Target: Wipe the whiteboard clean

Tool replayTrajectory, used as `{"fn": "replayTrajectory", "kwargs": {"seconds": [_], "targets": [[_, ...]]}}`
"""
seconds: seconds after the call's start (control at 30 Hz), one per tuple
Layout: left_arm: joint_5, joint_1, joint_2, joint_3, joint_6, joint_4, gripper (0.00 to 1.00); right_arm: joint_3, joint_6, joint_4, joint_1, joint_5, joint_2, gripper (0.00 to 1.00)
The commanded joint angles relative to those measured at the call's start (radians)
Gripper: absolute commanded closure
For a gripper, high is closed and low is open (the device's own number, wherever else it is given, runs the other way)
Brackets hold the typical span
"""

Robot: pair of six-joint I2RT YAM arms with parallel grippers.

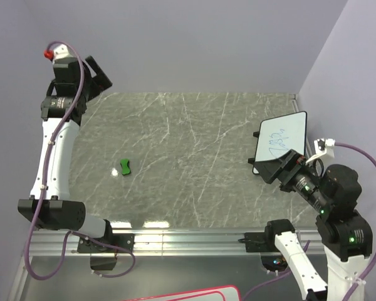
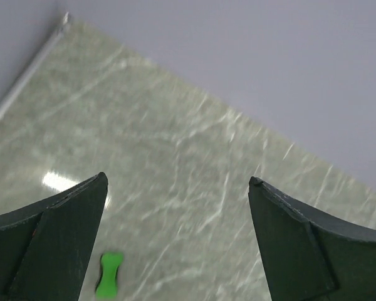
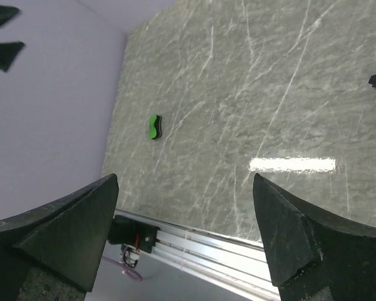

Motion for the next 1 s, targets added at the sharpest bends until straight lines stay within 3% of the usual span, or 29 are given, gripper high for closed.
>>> {"fn": "replayTrajectory", "kwargs": {"seconds": [0.0, 0.1, 0.27, 0.43, 0.5, 0.7, 0.97], "targets": [[0.013, -0.012, -0.029, -0.086, -0.037, -0.165, 0.01, -0.009, -0.019, 0.018, 0.007, -0.009, -0.047, 0.06], [-0.088, -0.015, -0.050, -0.177, -0.072, -0.269, 0.01, -0.061, -0.025, -0.008, 0.007, 0.001, -0.108, 0.06], [-0.023, -0.020, -0.096, -0.488, -0.042, -0.199, 0.03, -0.034, -0.048, -0.088, 0.007, 0.027, -0.153, 0.05], [-0.001, -0.021, -0.044, -0.660, -0.080, -0.142, 0.24, 0.014, -0.100, -0.155, 0.007, 0.090, -0.152, 0.04], [0.014, -0.044, -0.038, -0.718, -0.085, -0.100, 0.25, 0.000, -0.115, -0.154, 0.009, 0.063, -0.150, 0.04], [0.070, -0.095, 0.008, -0.784, -0.043, 0.029, 0.25, -0.040, -0.098, -0.129, 0.012, 0.103, -0.148, 0.04], [0.002, -0.129, 0.147, -0.763, -0.054, 0.051, 0.27, -0.030, -0.122, -0.091, 0.018, 0.118, -0.075, 0.04]]}}
